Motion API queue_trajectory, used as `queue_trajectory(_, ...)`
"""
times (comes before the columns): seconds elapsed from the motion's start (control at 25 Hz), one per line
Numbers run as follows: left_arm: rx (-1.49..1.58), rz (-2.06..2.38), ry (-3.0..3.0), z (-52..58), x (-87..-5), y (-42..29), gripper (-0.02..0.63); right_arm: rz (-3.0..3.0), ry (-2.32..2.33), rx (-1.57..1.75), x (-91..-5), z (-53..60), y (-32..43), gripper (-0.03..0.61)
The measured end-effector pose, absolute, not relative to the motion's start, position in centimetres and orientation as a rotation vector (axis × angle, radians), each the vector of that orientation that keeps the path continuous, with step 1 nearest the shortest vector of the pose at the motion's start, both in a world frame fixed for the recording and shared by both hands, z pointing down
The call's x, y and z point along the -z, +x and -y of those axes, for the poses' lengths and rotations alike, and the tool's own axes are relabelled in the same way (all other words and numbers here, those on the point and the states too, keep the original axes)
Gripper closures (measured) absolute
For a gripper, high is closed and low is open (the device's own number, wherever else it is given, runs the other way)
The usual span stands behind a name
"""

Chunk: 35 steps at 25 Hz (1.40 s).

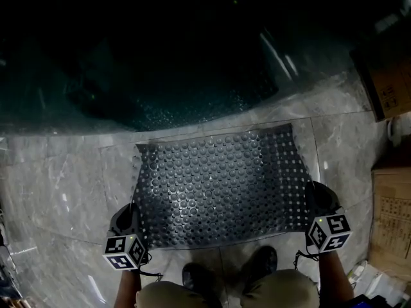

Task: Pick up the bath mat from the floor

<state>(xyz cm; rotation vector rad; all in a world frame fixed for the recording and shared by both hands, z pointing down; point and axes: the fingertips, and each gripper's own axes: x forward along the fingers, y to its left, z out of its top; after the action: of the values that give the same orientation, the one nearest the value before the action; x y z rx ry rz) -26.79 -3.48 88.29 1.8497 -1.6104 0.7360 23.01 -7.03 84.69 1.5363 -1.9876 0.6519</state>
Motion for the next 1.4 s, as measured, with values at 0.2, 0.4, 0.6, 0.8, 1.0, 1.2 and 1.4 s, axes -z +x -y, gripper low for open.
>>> queue_trajectory(0.2,-0.725,1.597,1.872,3.3,-87.5,-26.2,0.577,2.008,1.533,-0.642,-83.7,6.7,22.3,0.547)
queue_trajectory(0.4,-0.712,1.58,1.889,3.2,-86.7,-25.5,0.577,2.02,1.527,-0.631,-82.9,6.4,21.7,0.548)
queue_trajectory(0.6,-0.704,1.563,1.908,3.2,-85.8,-24.9,0.577,2.029,1.519,-0.624,-82.1,6.2,21.1,0.548)
queue_trajectory(0.8,-0.69,1.544,1.929,3.2,-84.6,-24.0,0.577,2.044,1.503,-0.617,-80.9,6.0,20.3,0.548)
queue_trajectory(1.0,-0.672,1.524,1.933,2.9,-83.3,-23.1,0.577,2.063,1.489,-0.623,-79.5,5.9,19.2,0.548)
queue_trajectory(1.2,-0.657,1.499,1.936,2.8,-82.0,-22.2,0.577,2.079,1.467,-0.637,-78.3,5.7,18.0,0.548)
queue_trajectory(1.4,-0.647,1.475,1.948,2.6,-80.7,-21.1,0.577,2.098,1.446,-0.649,-77.2,5.4,16.9,0.548)
